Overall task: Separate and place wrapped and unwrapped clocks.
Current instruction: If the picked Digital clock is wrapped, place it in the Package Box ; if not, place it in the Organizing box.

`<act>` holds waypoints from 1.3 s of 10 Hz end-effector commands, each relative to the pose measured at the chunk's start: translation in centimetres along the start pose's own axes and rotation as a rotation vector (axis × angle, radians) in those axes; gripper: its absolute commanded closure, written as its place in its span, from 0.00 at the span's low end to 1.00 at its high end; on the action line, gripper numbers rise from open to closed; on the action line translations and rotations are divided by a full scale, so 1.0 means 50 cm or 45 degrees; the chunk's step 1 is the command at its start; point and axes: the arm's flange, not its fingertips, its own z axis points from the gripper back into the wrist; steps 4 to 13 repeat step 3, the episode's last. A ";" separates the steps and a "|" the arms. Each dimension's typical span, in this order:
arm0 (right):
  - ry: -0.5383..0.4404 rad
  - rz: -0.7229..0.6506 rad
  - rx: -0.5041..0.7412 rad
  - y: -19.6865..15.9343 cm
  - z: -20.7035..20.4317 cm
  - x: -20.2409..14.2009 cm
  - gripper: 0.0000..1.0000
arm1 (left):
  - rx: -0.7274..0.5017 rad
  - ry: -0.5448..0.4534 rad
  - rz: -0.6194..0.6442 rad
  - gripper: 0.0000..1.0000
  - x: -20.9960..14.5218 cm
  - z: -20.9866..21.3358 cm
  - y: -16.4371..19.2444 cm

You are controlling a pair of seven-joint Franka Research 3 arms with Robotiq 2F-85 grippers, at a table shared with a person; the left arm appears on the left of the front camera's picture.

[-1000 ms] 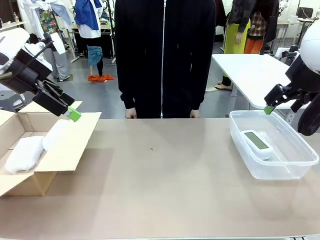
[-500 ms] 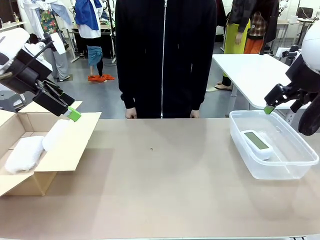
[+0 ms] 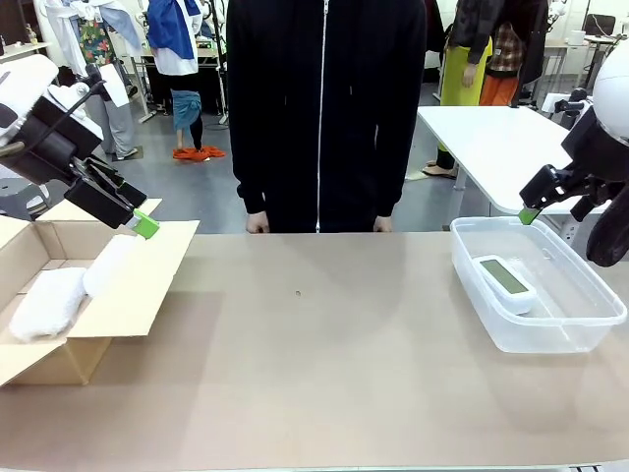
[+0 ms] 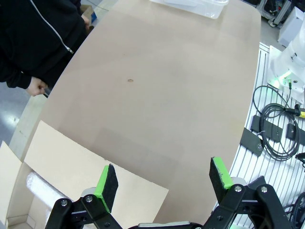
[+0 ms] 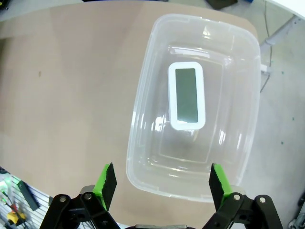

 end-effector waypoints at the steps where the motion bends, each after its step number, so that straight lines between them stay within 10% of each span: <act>1: 0.000 0.019 0.010 -0.005 0.000 0.002 0.00 | -0.003 0.002 -0.006 0.00 0.000 0.003 0.000; 13: 0.000 0.019 0.010 -0.005 0.000 0.002 0.00 | -0.003 0.002 -0.006 0.00 0.000 0.003 0.000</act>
